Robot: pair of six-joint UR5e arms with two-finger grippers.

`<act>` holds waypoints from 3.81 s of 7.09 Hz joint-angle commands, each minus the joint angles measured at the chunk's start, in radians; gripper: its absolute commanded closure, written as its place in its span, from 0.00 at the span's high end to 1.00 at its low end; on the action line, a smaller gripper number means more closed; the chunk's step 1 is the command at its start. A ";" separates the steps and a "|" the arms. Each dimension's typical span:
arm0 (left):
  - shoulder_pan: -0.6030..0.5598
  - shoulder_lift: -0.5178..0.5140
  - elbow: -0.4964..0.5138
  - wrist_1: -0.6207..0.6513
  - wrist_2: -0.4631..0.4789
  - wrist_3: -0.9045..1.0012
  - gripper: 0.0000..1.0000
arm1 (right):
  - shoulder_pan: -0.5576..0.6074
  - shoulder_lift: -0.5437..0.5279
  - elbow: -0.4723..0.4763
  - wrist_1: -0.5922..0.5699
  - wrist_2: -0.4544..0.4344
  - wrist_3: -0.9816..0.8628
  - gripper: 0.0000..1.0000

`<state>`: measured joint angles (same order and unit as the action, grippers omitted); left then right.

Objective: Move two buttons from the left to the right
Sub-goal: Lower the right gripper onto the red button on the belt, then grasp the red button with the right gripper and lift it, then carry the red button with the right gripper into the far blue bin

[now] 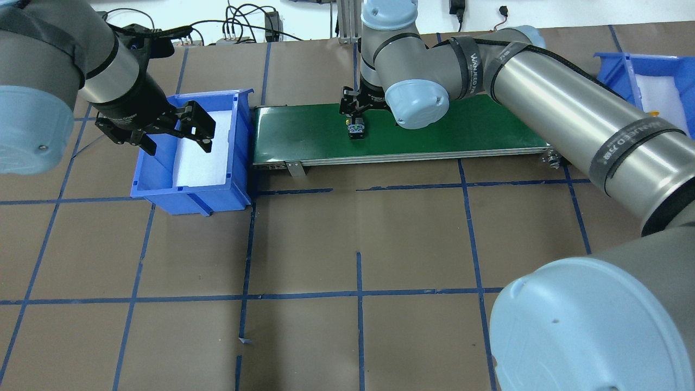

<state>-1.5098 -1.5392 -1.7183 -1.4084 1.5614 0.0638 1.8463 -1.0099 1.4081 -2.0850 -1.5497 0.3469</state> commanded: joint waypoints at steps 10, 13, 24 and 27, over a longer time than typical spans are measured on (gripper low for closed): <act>-0.009 -0.059 0.002 0.075 0.022 0.021 1.00 | -0.007 0.047 -0.003 -0.023 -0.007 -0.005 0.68; -0.010 -0.068 0.008 0.075 0.022 0.019 1.00 | -0.015 0.048 -0.005 -0.018 -0.009 -0.032 0.08; -0.009 -0.067 -0.001 0.075 0.020 0.024 1.00 | -0.695 -0.095 -0.161 0.404 -0.066 -0.771 0.07; -0.009 -0.070 -0.001 0.077 0.022 0.025 1.00 | -0.760 -0.012 -0.279 0.376 -0.075 -0.827 0.07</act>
<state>-1.5187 -1.6081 -1.7196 -1.3328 1.5818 0.0878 1.1018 -1.0549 1.1884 -1.7037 -1.6172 -0.4720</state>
